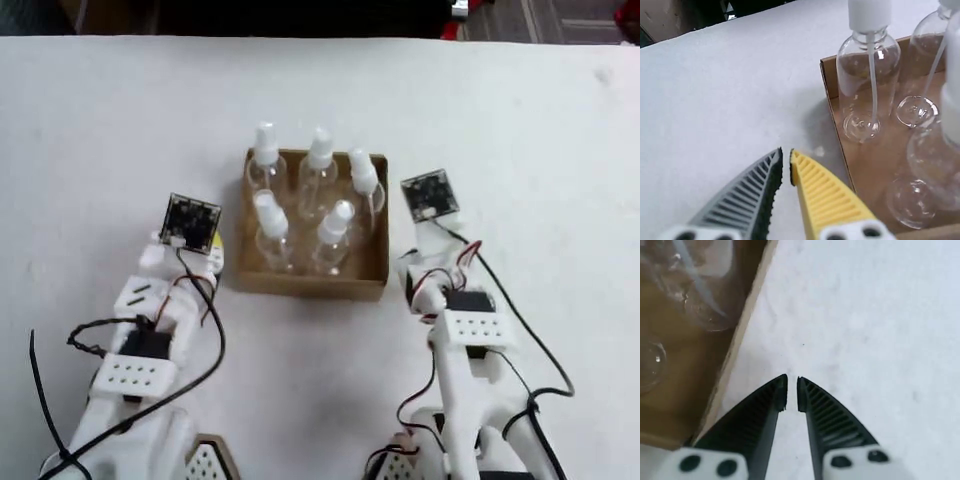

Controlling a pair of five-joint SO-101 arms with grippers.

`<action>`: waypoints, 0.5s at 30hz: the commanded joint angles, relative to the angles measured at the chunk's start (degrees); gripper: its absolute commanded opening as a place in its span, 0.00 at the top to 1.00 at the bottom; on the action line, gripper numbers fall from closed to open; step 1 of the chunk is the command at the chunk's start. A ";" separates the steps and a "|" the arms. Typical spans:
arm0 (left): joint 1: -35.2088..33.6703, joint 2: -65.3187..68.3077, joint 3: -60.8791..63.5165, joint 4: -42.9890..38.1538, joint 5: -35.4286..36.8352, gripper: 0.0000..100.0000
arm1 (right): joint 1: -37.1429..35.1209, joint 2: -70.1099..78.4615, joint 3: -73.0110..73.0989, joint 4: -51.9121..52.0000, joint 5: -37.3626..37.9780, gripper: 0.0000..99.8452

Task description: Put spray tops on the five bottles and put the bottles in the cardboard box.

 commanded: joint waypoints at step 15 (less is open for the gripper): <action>-12.18 -0.40 -40.44 36.13 3.08 0.96 | 1.10 -1.98 -41.49 40.75 -2.64 0.98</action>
